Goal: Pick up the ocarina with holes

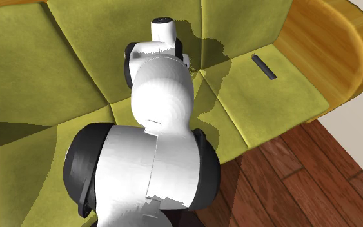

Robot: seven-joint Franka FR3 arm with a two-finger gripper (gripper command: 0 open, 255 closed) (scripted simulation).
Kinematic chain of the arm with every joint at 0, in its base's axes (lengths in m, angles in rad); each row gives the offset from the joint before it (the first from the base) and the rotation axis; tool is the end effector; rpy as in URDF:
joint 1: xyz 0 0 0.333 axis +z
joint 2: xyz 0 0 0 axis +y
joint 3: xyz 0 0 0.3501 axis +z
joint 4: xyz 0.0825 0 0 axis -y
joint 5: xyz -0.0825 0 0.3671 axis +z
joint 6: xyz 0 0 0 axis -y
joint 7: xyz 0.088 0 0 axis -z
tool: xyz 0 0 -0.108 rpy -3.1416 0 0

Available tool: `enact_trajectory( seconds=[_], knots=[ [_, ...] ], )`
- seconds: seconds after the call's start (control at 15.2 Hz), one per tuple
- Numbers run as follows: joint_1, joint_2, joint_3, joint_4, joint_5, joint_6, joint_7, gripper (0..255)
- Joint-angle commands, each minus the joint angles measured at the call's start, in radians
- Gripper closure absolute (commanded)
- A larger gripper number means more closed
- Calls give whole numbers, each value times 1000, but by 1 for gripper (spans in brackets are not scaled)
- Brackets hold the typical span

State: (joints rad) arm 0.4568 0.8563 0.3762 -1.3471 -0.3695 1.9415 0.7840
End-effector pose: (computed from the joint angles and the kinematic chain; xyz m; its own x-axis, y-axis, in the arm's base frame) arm 0.5519 0.4725 0.2486 0.9858 0.1167 -0.1205 0.1353 -0.9778 0.1600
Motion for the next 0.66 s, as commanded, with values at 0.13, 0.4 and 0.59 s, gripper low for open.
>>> enact_trajectory(
  seconds=[0.13, 0.4, 0.59],
  knots=[
    [-2, -27, 7, 10, 9, -35, -6, 255],
    [-5, -55, 14, 17, 18, -70, -12, 255],
    [-6, -62, 16, 21, 20, -80, -14, 255]
  ],
)
